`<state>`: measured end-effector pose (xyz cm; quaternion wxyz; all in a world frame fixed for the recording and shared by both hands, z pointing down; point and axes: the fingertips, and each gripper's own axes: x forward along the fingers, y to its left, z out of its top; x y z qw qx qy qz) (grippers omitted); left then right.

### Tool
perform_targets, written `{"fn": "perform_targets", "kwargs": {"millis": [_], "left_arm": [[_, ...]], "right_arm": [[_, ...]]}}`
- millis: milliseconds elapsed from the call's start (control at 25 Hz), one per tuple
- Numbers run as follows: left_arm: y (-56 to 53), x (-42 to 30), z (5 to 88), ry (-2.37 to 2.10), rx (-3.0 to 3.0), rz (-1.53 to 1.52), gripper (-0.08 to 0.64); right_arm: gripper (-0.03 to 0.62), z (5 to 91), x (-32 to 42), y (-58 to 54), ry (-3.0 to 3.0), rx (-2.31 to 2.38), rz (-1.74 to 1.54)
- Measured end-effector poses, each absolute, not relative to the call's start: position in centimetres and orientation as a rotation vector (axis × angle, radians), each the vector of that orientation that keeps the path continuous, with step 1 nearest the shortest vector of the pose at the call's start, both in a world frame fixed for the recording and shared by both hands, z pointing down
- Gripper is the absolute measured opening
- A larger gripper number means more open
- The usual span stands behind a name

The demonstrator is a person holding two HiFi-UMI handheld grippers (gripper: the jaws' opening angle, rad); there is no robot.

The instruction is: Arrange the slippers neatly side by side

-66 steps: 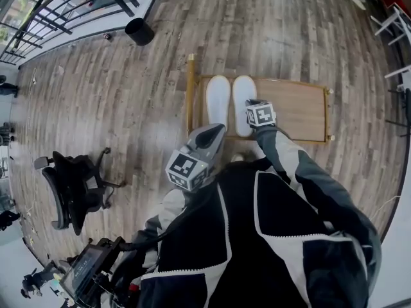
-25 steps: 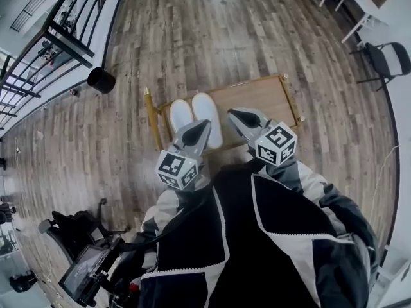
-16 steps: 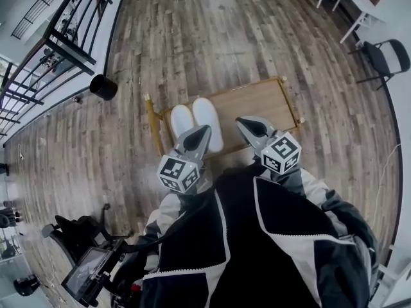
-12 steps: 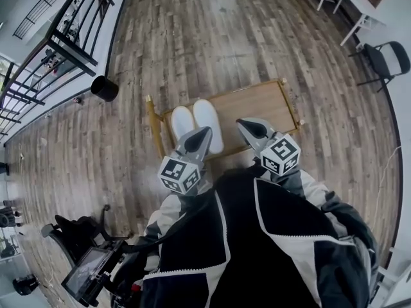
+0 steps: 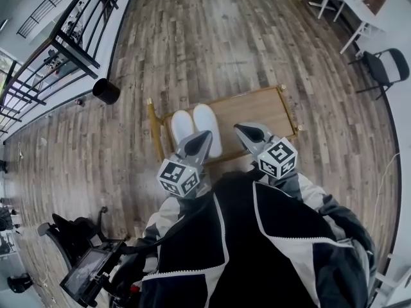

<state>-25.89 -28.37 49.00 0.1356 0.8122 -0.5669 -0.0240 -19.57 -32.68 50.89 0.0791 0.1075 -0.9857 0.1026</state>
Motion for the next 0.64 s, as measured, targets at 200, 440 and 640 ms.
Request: {"fn": "perform_targets", "kwargs": {"millis": [200, 440, 640], "left_arm": [[-28.0, -26.5, 49.0, -1.663, 2.339, -0.085, 0.018], [-27.5, -27.1, 48.8, -1.690, 2.319, -0.101, 0.018], [-27.1, -26.3, 49.4, -1.683, 2.316, -0.094, 0.018]], "right_arm": [[0.000, 51.1, -20.0, -32.3, -2.941, 0.289, 0.307], [0.002, 50.9, -20.6, -31.7, -2.932, 0.245, 0.298], [0.002, 51.6, -19.9, -31.3, -2.922, 0.234, 0.316]]}}
